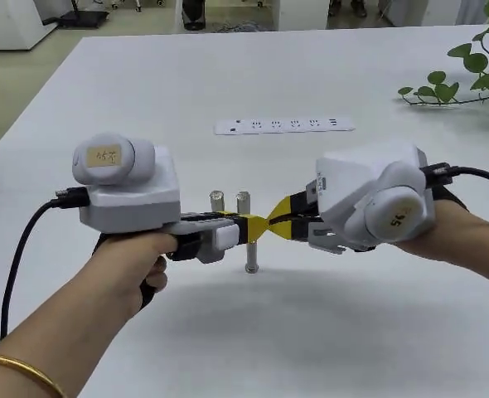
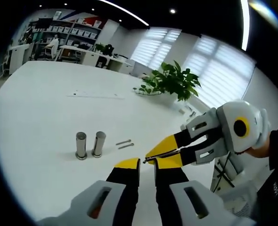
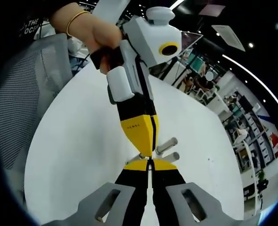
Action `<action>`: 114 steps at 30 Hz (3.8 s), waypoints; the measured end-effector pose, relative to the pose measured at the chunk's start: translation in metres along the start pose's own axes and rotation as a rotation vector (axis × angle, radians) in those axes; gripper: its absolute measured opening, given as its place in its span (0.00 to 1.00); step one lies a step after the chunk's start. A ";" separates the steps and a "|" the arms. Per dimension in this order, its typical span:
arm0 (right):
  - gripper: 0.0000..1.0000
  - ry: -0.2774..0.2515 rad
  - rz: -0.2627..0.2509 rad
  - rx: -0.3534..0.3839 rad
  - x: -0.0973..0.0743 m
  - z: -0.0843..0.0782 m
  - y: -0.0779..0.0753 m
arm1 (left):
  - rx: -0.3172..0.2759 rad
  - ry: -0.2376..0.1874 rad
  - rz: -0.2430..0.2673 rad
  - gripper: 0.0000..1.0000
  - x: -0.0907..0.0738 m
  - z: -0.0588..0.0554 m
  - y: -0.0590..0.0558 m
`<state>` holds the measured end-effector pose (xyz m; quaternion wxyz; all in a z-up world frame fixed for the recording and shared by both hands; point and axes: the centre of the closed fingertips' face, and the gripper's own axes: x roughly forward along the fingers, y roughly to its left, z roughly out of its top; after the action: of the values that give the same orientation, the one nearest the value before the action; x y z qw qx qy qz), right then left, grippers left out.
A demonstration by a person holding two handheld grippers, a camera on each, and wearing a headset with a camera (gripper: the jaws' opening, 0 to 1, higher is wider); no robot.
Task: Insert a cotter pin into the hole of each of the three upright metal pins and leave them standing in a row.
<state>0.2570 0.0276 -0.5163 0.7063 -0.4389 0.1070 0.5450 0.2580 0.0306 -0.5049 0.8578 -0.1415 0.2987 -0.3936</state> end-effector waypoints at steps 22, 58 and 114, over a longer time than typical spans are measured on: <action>0.00 -0.037 -0.023 0.018 -0.002 0.008 -0.004 | 0.111 -0.037 -0.015 0.00 -0.003 0.006 -0.002; 0.03 -0.217 0.240 0.575 -0.005 0.006 0.031 | 0.468 -0.024 -0.168 0.00 -0.012 -0.017 -0.020; 0.00 0.064 0.244 0.260 0.001 -0.035 0.032 | 0.432 -0.053 -0.024 0.22 -0.010 -0.023 0.004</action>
<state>0.2409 0.0026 -0.5541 0.6821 -0.3448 0.2515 0.5938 0.2412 0.0408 -0.5207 0.8710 0.0321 0.1831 -0.4547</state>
